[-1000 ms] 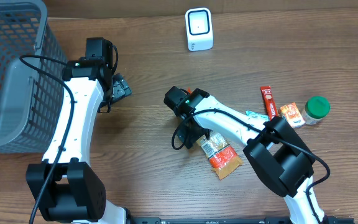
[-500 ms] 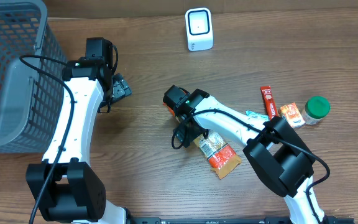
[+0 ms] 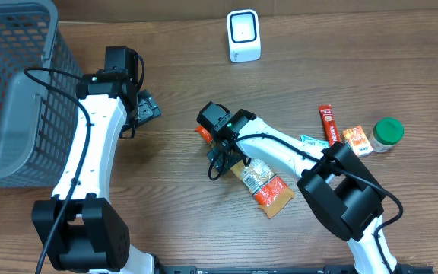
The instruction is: Scan the item barcode
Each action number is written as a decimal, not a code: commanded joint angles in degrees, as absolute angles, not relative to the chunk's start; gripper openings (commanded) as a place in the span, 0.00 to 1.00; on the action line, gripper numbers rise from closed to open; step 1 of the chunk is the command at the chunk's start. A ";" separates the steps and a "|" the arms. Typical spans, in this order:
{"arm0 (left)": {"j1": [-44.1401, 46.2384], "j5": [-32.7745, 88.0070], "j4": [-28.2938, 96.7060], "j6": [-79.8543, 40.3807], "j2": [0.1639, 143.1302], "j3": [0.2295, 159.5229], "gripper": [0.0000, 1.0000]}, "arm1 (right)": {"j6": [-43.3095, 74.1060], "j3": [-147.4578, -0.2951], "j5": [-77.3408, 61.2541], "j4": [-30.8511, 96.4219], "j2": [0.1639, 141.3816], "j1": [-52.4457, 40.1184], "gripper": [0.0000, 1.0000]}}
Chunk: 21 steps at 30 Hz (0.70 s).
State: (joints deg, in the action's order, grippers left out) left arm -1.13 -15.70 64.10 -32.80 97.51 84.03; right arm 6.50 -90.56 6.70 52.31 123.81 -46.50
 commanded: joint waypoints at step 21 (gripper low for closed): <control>-0.71 -16.49 64.05 -32.14 96.42 84.86 1.00 | 7.29 -89.95 9.98 50.87 123.90 -46.76 0.43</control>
